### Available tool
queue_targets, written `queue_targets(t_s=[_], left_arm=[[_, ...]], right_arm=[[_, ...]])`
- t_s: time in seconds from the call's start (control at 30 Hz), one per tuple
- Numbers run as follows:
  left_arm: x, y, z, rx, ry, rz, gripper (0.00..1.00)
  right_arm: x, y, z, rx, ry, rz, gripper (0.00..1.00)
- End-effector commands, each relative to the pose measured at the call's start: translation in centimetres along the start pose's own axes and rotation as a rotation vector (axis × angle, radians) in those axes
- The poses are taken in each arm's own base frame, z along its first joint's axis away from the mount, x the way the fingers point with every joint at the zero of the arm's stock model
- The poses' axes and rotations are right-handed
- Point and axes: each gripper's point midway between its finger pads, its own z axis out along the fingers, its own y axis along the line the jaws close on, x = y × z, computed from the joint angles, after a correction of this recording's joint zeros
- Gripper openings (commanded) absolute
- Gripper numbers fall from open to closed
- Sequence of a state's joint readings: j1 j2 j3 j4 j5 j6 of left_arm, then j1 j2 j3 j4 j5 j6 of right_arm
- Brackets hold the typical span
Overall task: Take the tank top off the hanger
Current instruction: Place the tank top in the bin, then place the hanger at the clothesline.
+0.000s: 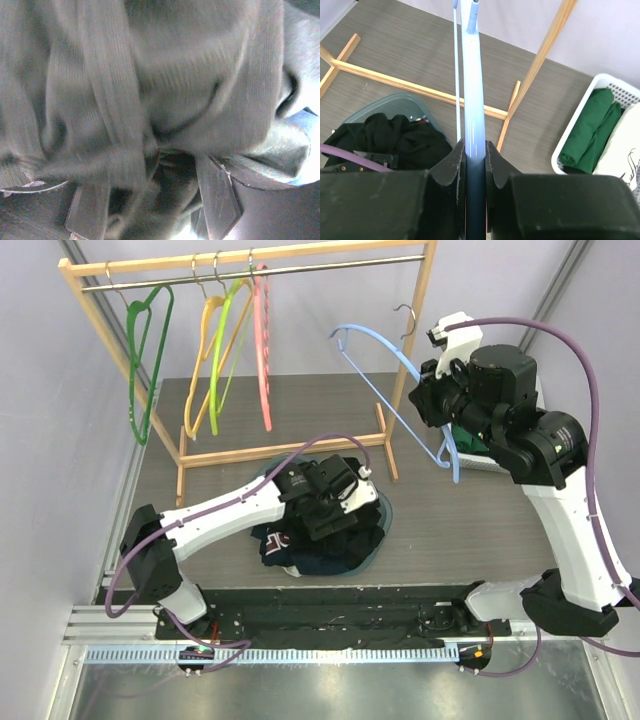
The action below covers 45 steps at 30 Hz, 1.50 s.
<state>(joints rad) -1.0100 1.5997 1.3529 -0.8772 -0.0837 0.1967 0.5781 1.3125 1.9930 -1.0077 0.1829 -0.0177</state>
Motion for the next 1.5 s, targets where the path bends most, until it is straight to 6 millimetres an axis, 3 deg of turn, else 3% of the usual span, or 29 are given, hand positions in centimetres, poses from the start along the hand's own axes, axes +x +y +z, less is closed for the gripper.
queue_targets(t_s=[0.0, 0.13, 0.17, 0.4, 0.5, 0.53, 0.63, 0.67, 0.77, 0.8, 0.9, 1.03, 1.2, 1.47], left_arm=[[2.0, 2.1, -5.3, -0.101, 0.1, 0.002, 0.68], [0.2, 2.4, -8.5, -0.121, 0.042, 0.006, 0.77], [0.0, 2.2, -8.8, -0.11, 0.034, 0.003, 0.98], [-0.9, 0.9, -10.5, -0.038, -0.028, -0.006, 1.0], [-3.4, 1.2, -14.2, -0.031, -0.17, -0.004, 1.0], [-5.1, 1.4, -16.6, -0.025, -0.258, 0.008, 1.0], [-6.8, 1.4, -21.3, -0.012, -0.395, 0.038, 1.0], [-7.9, 1.9, -24.2, -0.032, -0.484, 0.047, 1.0], [-8.7, 1.9, -28.5, -0.031, -0.598, 0.058, 1.0], [-8.8, 2.3, -31.3, -0.054, -0.673, 0.048, 1.0], [-8.0, 3.1, -35.4, -0.116, -0.781, 0.053, 1.0], [-6.1, 4.9, -38.7, -0.231, -0.84, 0.034, 1.0], [-4.0, 6.8, -41.1, -0.336, -0.868, -0.019, 1.0], [-2.7, 7.9, -39.4, -0.367, -0.79, -0.06, 1.0]], right_arm=[[-3.4, -0.4, -1.7, 0.031, -0.11, -0.039, 0.01], [-4.5, 0.3, -1.2, 0.012, -0.128, -0.046, 0.01], [-4.7, 0.5, -1.0, 0.007, -0.126, -0.047, 0.01], [-5.7, 0.7, -0.9, 0.014, -0.148, -0.047, 0.01], [-6.8, 0.6, -0.9, 0.022, -0.173, -0.053, 0.01], [-7.2, 0.8, -0.5, 0.024, -0.177, -0.058, 0.01], [-8.1, 0.9, 0.6, 0.053, -0.189, -0.077, 0.01], [-8.4, 0.9, 0.9, 0.065, -0.196, -0.089, 0.01], [-9.6, 0.7, 2.1, 0.1, -0.217, -0.093, 0.01], [-10.0, 0.7, 2.1, 0.104, -0.231, -0.092, 0.01], [-11.2, 0.6, 2.9, 0.124, -0.263, -0.101, 0.01], [-11.9, 0.9, 4.4, 0.132, -0.275, -0.115, 0.01], [-12.6, 1.1, 6.2, 0.148, -0.296, -0.132, 0.01], [-14.1, 1.3, 6.9, 0.148, -0.349, -0.136, 0.01]])
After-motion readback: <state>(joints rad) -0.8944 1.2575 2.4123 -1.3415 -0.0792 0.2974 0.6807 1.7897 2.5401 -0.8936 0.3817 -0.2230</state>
